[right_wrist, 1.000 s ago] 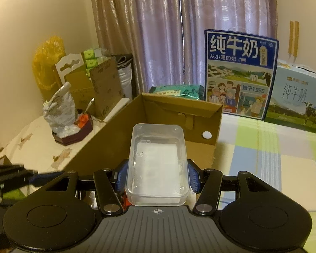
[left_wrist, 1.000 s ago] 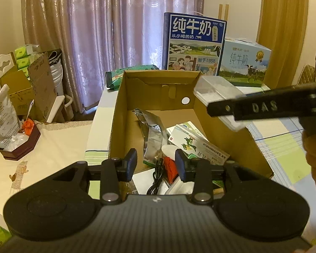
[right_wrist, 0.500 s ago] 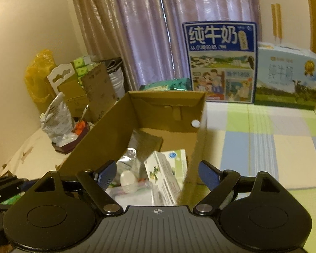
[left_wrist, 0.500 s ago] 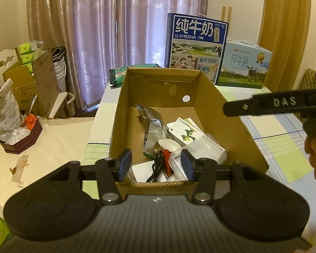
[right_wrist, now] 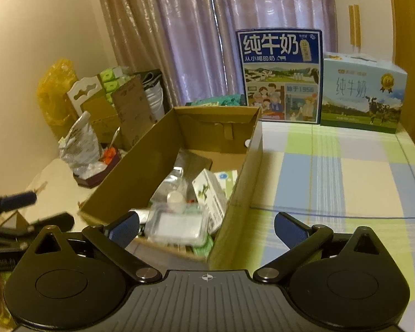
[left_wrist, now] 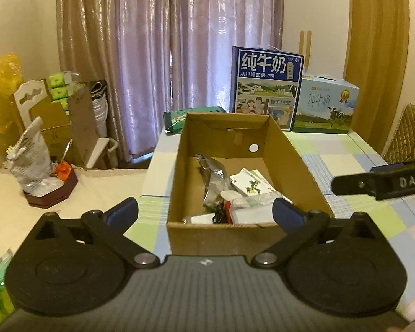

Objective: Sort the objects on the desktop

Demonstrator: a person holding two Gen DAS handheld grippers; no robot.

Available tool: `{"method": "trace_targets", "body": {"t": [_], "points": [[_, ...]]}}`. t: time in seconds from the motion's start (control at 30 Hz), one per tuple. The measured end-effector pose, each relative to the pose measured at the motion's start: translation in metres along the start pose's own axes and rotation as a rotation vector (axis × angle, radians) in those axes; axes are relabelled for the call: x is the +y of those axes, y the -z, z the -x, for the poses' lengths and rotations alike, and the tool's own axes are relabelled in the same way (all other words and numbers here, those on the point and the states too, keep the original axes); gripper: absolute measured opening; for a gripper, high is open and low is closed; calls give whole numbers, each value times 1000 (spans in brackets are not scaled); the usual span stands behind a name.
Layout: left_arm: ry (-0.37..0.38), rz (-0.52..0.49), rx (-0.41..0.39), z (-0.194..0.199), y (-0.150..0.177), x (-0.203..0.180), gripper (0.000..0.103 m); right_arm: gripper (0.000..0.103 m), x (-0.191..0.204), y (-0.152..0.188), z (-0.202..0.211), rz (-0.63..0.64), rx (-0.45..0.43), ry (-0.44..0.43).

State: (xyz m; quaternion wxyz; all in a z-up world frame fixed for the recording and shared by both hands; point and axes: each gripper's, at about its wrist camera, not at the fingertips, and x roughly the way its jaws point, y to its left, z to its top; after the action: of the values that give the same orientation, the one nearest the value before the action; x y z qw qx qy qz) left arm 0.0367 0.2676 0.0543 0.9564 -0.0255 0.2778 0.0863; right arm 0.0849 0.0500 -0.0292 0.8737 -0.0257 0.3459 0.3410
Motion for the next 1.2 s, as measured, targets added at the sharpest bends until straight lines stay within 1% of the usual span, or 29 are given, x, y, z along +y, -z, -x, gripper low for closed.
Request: {"method": "trace_targets", "body": {"t": [0.13, 0.3, 0.4, 0.53, 0.73, 1.0, 1.2], "points": [[-45, 35, 26, 19, 7, -1, 102, 101, 8, 14, 20, 10, 13, 11], [-74, 72, 35, 46, 15, -9, 102, 101, 24, 34, 39, 80, 34, 12], [-62, 118, 24, 63, 19, -13, 102, 101, 28, 43, 50, 75, 35, 14], [-44, 161, 18, 82, 21, -21, 102, 101, 28, 52, 68, 22, 26, 8], [-79, 105, 48, 99, 23, -44, 102, 101, 22, 62, 90, -49, 20, 15], [-75, 140, 73, 113, 33, -55, 102, 101, 19, 75, 113, -42, 11, 38], [-81, 164, 80, 120, 39, -55, 102, 101, 21, 78, 119, -21, 2, 53]]}}
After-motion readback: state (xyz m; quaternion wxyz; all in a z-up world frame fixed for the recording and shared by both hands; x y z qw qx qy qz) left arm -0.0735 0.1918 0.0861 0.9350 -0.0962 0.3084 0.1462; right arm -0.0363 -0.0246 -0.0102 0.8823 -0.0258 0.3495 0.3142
